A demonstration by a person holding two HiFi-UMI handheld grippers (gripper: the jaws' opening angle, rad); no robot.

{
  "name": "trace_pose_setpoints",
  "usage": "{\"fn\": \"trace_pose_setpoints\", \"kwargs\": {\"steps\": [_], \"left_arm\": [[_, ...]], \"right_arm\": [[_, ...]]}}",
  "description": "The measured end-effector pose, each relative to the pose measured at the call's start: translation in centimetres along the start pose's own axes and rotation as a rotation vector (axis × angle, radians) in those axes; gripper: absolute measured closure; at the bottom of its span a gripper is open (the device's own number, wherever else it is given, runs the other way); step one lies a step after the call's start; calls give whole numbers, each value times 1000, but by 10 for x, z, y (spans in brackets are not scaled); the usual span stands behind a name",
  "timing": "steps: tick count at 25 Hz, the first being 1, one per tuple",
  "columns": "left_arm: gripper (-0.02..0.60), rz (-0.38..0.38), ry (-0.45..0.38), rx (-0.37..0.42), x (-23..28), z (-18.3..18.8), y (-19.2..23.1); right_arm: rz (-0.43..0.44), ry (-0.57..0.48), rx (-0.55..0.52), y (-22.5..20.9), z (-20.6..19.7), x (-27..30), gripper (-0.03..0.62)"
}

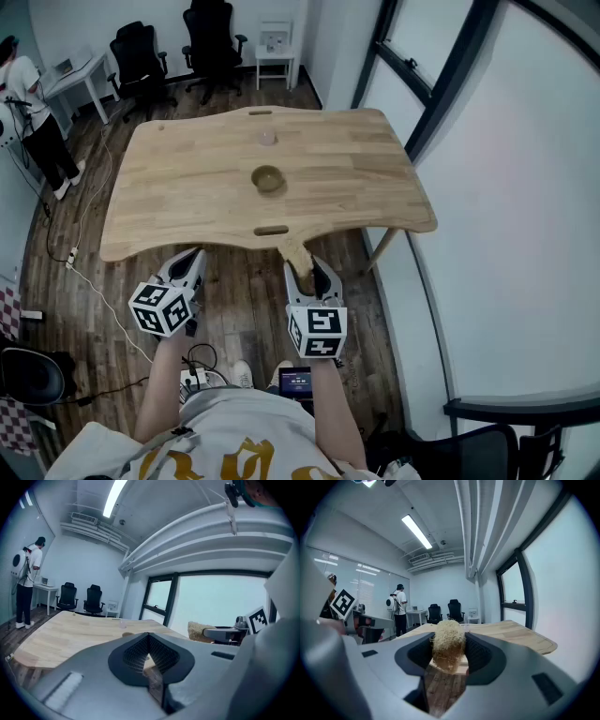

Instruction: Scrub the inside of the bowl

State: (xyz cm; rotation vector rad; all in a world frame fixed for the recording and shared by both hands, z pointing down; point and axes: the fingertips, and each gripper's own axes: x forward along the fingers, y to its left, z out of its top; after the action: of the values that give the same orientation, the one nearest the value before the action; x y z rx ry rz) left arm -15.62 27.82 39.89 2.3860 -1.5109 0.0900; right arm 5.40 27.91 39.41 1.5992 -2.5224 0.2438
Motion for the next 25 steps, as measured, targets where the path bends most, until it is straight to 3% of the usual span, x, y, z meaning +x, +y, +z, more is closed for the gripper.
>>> {"fn": "trace_pose_setpoints", "kwargs": {"steps": [13, 25], "left_arm": [[581, 26, 5, 48, 32, 0, -39], [580, 35, 22, 50, 86, 4, -24]], "right_arm": [[21, -24, 25, -47, 3, -9, 410], [21, -3, 48, -86, 0, 35, 410]]}}
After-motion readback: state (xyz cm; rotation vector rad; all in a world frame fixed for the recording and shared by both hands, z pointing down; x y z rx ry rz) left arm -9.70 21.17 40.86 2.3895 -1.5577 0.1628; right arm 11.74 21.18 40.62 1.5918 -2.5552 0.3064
